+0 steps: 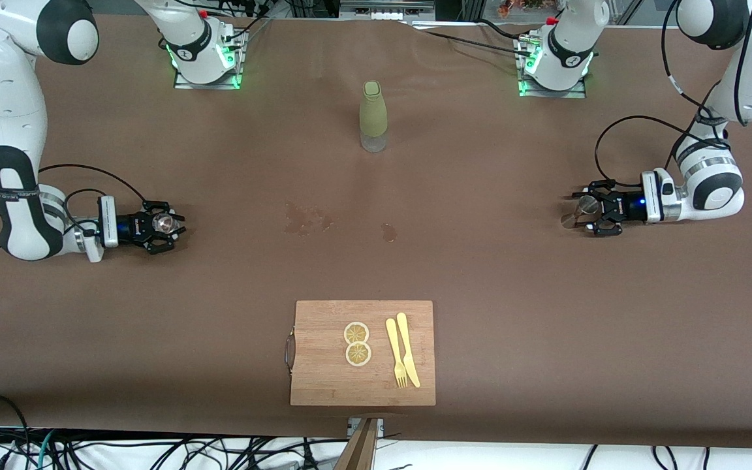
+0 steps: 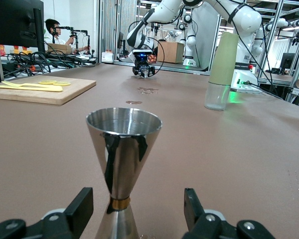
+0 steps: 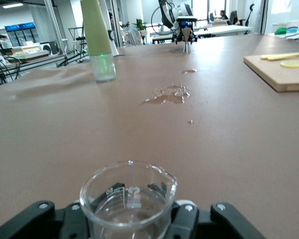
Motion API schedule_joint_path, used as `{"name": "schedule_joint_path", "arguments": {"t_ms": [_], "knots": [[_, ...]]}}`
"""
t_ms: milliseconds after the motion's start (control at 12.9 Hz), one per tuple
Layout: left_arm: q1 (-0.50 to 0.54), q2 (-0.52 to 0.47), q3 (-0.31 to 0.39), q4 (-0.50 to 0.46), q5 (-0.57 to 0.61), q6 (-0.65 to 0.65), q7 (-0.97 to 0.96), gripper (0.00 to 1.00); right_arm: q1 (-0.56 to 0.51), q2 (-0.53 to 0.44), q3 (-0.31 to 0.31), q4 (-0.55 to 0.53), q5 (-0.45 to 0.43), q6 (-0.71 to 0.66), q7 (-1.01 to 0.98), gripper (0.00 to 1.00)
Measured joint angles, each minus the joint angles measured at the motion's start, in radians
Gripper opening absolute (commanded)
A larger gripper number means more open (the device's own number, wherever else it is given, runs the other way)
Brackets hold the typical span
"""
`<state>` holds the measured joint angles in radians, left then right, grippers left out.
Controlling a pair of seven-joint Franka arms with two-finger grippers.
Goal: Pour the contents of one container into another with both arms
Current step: 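Lift the glass cup with the right gripper while the left gripper carries the jigger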
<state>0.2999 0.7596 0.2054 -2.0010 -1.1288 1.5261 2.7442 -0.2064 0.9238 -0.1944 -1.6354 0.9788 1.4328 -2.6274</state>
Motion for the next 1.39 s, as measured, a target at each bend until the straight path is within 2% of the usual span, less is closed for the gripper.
{"name": "schedule_joint_path", "arguments": {"t_ms": [155, 542, 1160, 1315, 1393], "knots": [[0.0, 0.0, 0.0, 0.0, 0.0, -0.001, 0.001, 0.74, 0.0, 0.0, 0.013, 0.013, 0.0, -0.039, 0.001, 0.21], [0.0, 0.0, 0.005, -0.001, 0.0, -0.008, 0.003, 0.62, 0.016, 0.001, 0.044, 0.016, 0.037, -0.15, 0.053, 0.19], [0.0, 0.0, 0.022, -0.005, 0.0, -0.02, 0.01, 0.53, 0.115, 0.001, 0.073, 0.023, 0.041, -0.163, 0.18, 0.19], [-0.001, 0.002, 0.022, -0.006, 0.0, -0.02, 0.011, 0.47, 0.12, 0.001, 0.084, 0.024, 0.054, -0.164, 0.184, 0.19], [-0.002, 0.006, 0.022, -0.007, 0.0, -0.02, 0.013, 0.4, 0.123, 0.001, 0.092, 0.025, 0.057, -0.164, 0.196, 0.19]]}}
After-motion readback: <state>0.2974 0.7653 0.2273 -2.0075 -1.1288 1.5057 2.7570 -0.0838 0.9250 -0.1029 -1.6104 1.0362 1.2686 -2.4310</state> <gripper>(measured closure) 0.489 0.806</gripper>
